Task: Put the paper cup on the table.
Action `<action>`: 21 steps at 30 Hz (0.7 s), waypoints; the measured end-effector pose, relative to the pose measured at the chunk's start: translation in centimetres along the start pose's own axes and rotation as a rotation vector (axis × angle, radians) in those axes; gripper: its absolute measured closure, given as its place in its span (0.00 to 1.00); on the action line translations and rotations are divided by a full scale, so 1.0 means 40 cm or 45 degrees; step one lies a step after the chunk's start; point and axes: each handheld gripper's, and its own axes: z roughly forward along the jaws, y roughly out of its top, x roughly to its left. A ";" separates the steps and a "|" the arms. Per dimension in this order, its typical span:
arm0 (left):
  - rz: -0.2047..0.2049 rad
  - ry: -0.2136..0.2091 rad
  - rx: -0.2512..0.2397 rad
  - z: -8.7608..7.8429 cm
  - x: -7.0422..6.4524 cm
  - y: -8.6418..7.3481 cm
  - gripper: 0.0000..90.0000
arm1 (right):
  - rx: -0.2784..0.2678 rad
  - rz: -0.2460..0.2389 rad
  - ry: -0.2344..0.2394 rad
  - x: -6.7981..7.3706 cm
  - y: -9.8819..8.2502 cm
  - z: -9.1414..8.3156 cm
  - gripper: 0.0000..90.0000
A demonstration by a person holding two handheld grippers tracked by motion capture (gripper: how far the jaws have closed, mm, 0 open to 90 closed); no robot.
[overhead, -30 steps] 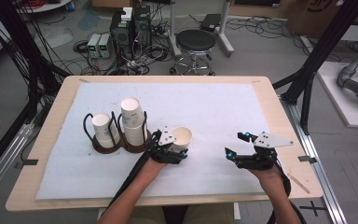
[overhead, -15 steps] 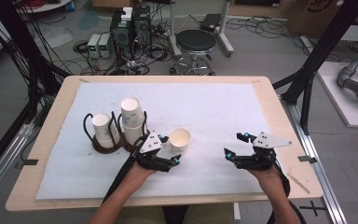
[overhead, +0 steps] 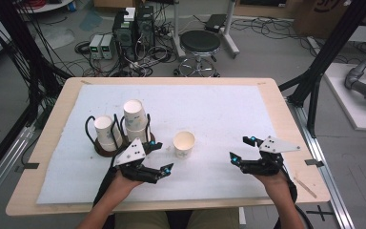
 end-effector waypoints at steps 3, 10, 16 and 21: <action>0.006 0.001 -0.026 -0.028 0.001 -0.006 0.22 | 0.000 0.005 -0.002 0.001 -0.004 -0.001 0.25; 0.008 0.031 -0.096 -0.095 0.022 -0.015 0.22 | -0.010 0.013 -0.007 0.002 -0.006 -0.006 0.25; 0.001 0.073 -0.136 -0.146 0.046 -0.029 0.22 | -0.025 0.011 -0.002 0.004 -0.014 -0.010 0.24; -0.023 0.125 -0.157 -0.173 0.063 -0.042 0.22 | -0.026 0.009 -0.015 0.006 -0.023 -0.014 0.24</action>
